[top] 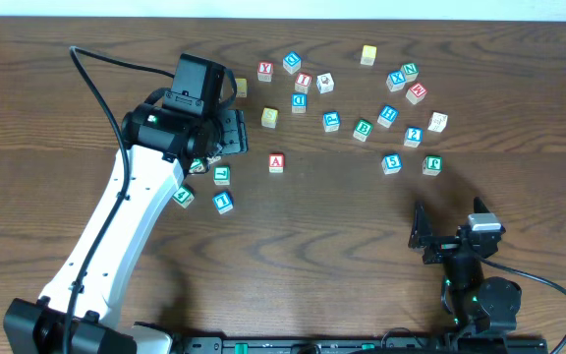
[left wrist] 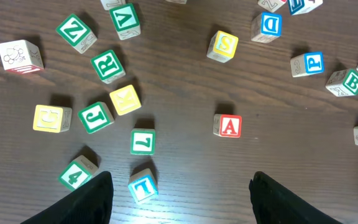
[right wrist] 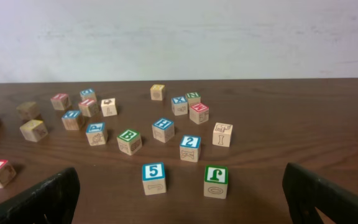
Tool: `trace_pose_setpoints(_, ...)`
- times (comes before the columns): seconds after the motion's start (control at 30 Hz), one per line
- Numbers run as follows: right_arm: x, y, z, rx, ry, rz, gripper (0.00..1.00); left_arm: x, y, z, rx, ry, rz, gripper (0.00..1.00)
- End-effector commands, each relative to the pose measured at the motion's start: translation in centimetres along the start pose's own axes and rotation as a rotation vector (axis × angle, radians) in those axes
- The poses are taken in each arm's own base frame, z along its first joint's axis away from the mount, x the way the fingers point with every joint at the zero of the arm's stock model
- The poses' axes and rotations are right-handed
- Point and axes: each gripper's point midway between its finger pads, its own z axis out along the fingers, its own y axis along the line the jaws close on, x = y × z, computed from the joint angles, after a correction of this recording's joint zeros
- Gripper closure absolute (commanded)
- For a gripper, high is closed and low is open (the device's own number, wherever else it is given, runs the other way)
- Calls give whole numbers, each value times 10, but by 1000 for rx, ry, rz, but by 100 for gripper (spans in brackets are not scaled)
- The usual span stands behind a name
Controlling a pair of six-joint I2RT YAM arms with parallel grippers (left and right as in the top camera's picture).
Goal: Spell out AI2
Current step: 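Raise the left gripper up and away from the 'A' block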
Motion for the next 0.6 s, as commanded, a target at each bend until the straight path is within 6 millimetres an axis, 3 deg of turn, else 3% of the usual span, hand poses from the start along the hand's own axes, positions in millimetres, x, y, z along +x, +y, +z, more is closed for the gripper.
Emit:
trace_pose_setpoints(0.0, 0, -1, 0, 6, -3, -11, 1, -2, 6, -3, -16, -11, 7, 30)
trace_pose_setpoints(0.43, -3, 0, 0, -4, -16, -1, 1, -4, 12, -3, -23, -14, -8, 31)
trace_pose_setpoints(0.57, -12, 23, -2, -134, -49, -8, 1, -4, 12, -3, -24, -14, -8, 30)
